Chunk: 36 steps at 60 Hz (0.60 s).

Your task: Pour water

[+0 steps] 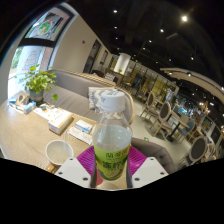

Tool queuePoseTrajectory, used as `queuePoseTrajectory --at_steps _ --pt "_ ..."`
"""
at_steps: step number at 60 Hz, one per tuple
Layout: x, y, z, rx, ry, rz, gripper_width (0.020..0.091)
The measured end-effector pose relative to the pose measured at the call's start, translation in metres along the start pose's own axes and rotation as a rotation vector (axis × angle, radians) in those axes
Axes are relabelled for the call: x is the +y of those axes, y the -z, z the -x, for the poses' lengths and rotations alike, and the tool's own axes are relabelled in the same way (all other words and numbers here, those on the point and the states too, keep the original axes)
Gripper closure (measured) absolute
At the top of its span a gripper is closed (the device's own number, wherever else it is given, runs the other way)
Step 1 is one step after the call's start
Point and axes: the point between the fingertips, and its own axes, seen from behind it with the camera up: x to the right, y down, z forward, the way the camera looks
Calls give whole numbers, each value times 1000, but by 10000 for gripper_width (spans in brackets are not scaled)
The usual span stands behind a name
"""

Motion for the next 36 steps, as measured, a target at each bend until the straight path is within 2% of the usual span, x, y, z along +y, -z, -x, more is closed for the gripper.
queuePoseTrajectory --at_steps 7,18,31,36 --pt "25 -18 15 -105 -193 -2 702" --pt "60 -44 38 -198 -256 13 701" --pt "81 -63 51 -251 -265 8 695" --pt "96 -69 54 -254 -266 32 685"
